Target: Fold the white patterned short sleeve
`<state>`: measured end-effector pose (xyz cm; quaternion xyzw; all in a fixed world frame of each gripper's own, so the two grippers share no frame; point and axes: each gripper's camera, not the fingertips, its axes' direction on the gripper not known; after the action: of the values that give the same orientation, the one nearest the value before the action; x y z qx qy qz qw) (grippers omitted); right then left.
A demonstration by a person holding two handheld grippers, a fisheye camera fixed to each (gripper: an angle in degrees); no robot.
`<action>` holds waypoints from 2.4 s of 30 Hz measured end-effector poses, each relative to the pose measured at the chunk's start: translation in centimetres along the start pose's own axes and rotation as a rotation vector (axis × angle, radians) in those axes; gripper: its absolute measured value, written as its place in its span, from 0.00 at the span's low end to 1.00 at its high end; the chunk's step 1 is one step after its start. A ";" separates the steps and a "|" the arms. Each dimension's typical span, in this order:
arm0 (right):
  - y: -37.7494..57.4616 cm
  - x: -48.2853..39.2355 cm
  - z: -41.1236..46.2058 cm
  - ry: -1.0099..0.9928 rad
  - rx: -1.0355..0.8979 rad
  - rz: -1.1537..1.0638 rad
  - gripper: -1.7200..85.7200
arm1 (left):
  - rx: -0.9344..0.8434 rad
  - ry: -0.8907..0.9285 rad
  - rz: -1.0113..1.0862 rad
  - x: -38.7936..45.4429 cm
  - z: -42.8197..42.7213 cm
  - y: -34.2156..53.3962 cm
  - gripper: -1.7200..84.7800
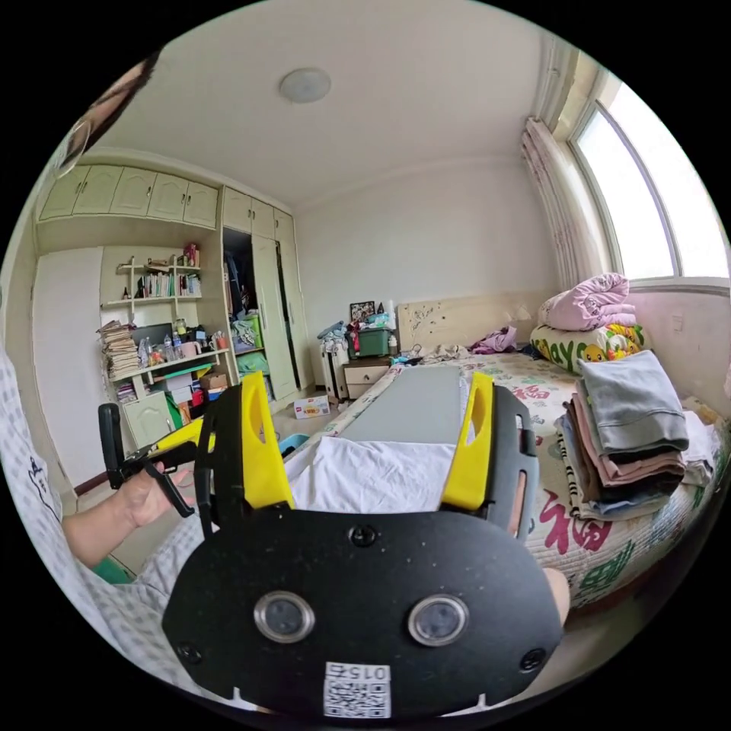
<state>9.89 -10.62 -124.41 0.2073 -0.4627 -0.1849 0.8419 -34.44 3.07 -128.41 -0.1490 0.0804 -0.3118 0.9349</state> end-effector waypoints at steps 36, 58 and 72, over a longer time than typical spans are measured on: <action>28.2 30.9 54.6 0.047 -0.824 0.554 0.13 | -0.581 0.299 -0.720 -42.8 48.7 -2.7 0.12; 38.8 37.7 69.2 -0.009 -1.007 0.687 0.12 | -0.803 0.151 -0.852 -56.9 69.8 -1.8 0.07; 32.2 34.0 73.8 0.095 -1.128 0.628 0.04 | -0.825 0.224 -0.917 -60.7 75.2 0.5 0.04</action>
<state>-32.27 -13.63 -47.93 -0.4041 -0.2952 -0.1351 0.8552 -64.01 57.50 -54.20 -0.4834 0.2194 -0.6383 0.5574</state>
